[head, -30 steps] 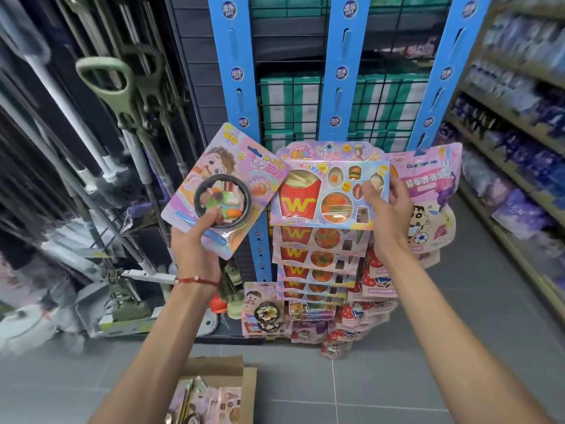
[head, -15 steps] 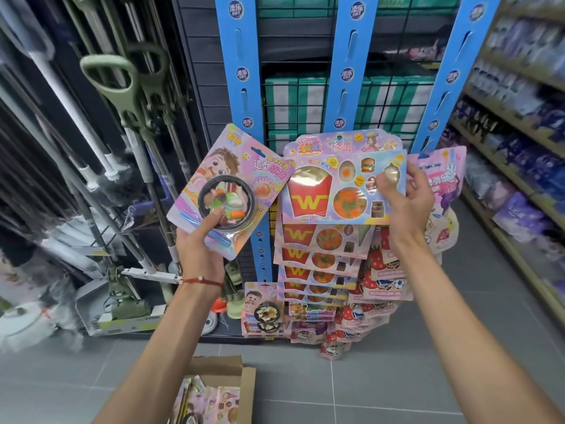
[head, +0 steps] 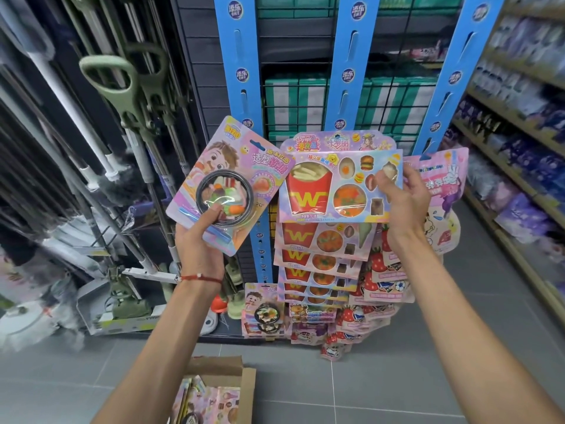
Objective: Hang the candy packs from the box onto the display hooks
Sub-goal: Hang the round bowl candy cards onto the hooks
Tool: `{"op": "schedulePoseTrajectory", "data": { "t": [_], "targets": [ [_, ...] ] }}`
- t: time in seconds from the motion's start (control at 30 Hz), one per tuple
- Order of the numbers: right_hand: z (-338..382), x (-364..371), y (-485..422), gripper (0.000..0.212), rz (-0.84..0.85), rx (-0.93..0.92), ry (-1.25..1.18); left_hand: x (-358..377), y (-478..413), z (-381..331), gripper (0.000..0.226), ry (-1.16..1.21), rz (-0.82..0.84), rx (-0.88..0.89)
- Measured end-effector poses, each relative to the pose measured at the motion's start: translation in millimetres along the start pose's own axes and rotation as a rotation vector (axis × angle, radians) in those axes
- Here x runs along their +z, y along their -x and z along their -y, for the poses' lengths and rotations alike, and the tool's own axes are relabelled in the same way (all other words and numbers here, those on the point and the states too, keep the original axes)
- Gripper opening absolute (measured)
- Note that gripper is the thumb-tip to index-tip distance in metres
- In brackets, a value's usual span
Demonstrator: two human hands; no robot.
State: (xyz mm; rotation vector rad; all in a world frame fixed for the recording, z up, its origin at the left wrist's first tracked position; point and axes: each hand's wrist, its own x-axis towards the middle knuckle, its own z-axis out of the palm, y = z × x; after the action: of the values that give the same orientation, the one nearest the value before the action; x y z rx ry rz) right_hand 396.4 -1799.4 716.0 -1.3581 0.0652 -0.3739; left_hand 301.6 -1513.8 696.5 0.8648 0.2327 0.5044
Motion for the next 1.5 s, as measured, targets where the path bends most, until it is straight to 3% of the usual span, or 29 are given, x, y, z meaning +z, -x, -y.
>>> {"op": "schedulePoseTrajectory", "data": {
  "t": [0.2, 0.87, 1.37, 1.5],
  "targets": [
    [-2, -2, 0, 0.030, 0.010, 0.038, -0.024, -4, -4, 2, 0.062, 0.026, 0.001, -0.039],
    [-27, -3, 18, 0.037, -0.001, 0.076, 0.065, -14, 9, 14, 0.060, -0.012, -0.057, -0.027],
    [-62, 9, 90, 0.063, -0.169, -0.053, 0.198, -79, 30, 30, 0.078, 0.017, -0.069, -0.169],
    [-85, 17, 125, 0.056, -0.247, 0.012, 0.273, -114, 33, 34, 0.063, 0.000, -0.053, -0.221]
  ]
}}
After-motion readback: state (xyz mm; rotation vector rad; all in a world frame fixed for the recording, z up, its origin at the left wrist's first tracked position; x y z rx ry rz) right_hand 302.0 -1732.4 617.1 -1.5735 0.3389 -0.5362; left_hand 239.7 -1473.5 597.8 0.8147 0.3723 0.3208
